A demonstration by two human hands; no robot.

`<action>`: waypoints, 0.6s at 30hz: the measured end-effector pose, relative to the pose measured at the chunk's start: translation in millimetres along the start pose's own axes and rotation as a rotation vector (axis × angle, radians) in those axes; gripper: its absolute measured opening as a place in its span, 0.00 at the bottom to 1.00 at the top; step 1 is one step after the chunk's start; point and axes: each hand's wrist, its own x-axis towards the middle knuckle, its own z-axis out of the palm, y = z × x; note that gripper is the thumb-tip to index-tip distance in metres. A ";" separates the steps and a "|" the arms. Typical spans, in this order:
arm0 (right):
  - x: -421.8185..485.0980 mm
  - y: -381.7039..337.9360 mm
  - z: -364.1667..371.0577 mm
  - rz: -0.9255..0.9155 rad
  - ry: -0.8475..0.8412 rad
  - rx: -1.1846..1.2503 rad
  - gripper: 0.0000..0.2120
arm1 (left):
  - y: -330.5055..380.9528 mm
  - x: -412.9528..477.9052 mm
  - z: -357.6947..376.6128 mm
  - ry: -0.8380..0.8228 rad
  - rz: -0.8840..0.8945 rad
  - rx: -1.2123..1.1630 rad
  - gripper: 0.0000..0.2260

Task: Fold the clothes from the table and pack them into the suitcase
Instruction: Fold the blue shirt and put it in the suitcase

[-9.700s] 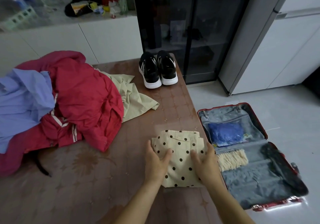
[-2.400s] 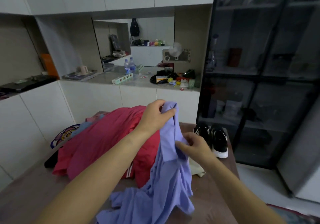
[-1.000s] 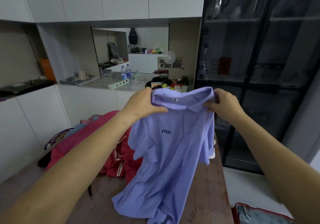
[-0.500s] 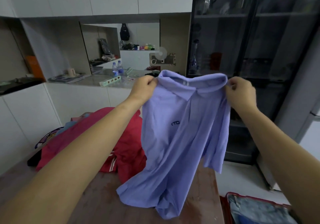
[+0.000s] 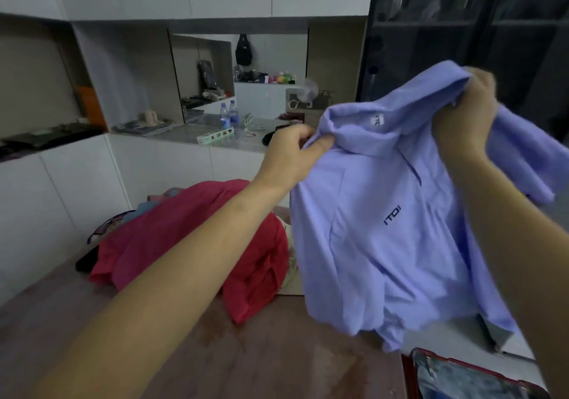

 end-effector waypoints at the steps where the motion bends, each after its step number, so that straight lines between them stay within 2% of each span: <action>1: -10.4 0.5 14.1 -0.028 -0.053 0.000 0.21 | -12.9 -13.0 -6.9 0.015 -0.049 0.024 0.20; 4: -45.1 7.9 59.1 -0.123 -0.199 0.046 0.18 | -62.1 -59.9 -26.7 0.038 -0.211 0.034 0.09; 6: -71.8 11.4 84.5 -0.156 -0.312 0.040 0.17 | -90.2 -91.9 -39.5 0.065 -0.259 0.049 0.12; 9: -109.5 18.3 118.0 -0.071 -0.469 -0.003 0.09 | -120.0 -132.3 -57.5 0.136 -0.338 0.064 0.12; 12: -137.8 19.8 141.6 -0.064 -0.621 -0.030 0.10 | -142.5 -161.1 -74.6 0.245 -0.399 0.097 0.15; 16: -160.0 16.0 161.8 -0.056 -0.895 0.046 0.07 | -162.3 -182.3 -96.0 0.343 -0.521 0.062 0.17; 18: -165.2 14.0 168.5 0.022 -1.011 0.143 0.07 | -166.2 -189.4 -105.6 0.414 -0.555 -0.002 0.17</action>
